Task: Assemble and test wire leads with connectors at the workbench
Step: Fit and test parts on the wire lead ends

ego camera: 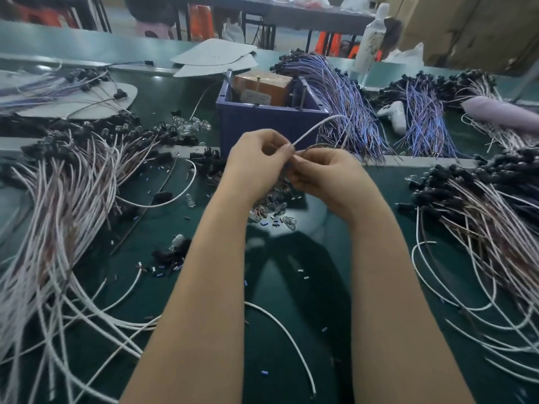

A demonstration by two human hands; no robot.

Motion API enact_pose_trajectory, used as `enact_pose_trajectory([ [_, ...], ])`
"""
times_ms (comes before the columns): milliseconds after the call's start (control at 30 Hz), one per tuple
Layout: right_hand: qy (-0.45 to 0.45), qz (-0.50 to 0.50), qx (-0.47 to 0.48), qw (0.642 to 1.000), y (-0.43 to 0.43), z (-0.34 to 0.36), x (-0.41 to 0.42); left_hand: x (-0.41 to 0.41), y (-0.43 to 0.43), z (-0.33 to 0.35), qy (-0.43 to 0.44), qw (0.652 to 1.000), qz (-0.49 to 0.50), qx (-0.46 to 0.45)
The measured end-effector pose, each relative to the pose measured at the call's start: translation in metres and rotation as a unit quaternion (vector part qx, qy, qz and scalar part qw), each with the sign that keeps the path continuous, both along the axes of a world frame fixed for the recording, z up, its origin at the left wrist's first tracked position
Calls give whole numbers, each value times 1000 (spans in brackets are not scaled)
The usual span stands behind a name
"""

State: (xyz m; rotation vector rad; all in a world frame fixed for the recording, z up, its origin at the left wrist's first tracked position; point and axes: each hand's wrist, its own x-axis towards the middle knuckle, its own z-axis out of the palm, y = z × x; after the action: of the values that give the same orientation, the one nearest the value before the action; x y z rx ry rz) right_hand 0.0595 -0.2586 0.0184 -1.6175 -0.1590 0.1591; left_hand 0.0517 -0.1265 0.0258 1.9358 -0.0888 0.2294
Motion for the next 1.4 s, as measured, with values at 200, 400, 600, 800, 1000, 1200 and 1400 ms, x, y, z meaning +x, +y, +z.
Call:
enact_pose_trajectory([
  [200,-72,48,-54,995,20,-1,-2,-4,-15,7,-8,994,-11,-107],
  [400,-32,-161,161,973,1,4,10,2,11,-7,38,999,-2,7],
  [600,-26,-226,200,953,-3,-1,16,4,22,-13,53,998,21,3],
  [800,-9,-86,30,996,9,-6,12,5,13,-14,50,991,44,-114],
  [1000,-10,-100,122,987,16,-2,12,7,5,-16,39,998,-13,-41],
  [1200,8,-64,58,996,9,-2,8,4,5,-18,46,998,-32,-27],
  [1400,-6,-173,135,976,0,-2,12,4,12,-16,43,998,-11,-41],
])
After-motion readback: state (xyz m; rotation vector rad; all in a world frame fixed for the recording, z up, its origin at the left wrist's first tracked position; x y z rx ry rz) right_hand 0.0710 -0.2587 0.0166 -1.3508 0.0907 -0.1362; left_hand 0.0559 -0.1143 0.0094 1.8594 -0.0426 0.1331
